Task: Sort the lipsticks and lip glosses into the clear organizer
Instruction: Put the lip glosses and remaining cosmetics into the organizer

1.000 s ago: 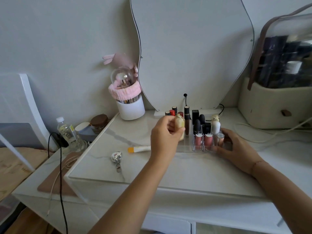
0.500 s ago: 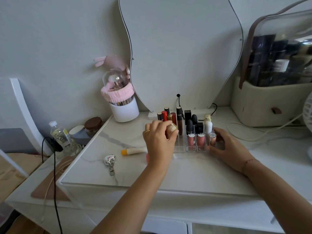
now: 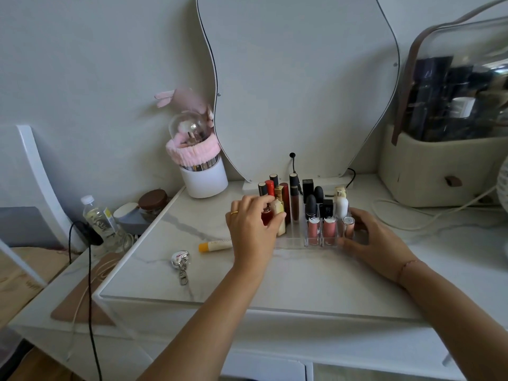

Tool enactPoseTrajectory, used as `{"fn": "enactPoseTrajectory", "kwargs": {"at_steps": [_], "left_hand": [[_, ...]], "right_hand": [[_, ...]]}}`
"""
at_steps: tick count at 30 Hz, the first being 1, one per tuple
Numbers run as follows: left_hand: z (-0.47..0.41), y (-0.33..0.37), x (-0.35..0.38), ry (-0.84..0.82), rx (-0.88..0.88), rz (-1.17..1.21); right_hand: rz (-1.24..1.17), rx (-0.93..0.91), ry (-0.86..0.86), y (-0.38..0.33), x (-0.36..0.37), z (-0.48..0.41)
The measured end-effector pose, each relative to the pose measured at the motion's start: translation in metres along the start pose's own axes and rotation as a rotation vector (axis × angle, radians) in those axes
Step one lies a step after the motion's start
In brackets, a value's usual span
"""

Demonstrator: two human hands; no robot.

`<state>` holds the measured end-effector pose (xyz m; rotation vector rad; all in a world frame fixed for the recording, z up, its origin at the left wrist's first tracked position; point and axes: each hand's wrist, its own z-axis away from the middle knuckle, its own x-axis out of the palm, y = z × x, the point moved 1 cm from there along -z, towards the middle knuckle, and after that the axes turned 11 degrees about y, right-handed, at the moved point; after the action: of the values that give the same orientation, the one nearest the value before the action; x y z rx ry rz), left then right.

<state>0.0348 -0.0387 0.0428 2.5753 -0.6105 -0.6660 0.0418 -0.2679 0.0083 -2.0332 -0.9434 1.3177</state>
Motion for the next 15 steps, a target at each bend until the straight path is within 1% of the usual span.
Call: {"fn": "enactPoseTrajectory", "kwargs": {"at_steps": [2,4,6,9,11,13,15], "left_hand": [[-0.003,-0.006,-0.011,0.016,-0.004,0.053],[-0.007,-0.019,-0.025,-0.01,-0.015,0.088],[-0.013,-0.044,-0.041,-0.13,-0.056,0.053],[-0.021,-0.08,-0.061,-0.42,-0.141,-0.113],[-0.019,-0.09,-0.063,-0.57,-0.115,-0.178],[-0.017,-0.09,-0.059,-0.642,-0.062,-0.189],[-0.017,-0.088,-0.054,-0.657,-0.04,-0.173]], "right_hand": [[0.003,0.005,-0.006,0.0,0.0,0.0],[0.009,0.006,-0.01,0.0,-0.001,0.001],[0.013,0.002,-0.01,-0.001,-0.001,0.001],[0.027,-0.003,-0.011,-0.002,-0.001,0.001],[0.029,-0.002,-0.011,-0.003,-0.001,0.001],[0.025,-0.003,-0.007,-0.005,-0.002,0.002],[0.026,-0.004,-0.005,-0.006,-0.002,0.003]]}}
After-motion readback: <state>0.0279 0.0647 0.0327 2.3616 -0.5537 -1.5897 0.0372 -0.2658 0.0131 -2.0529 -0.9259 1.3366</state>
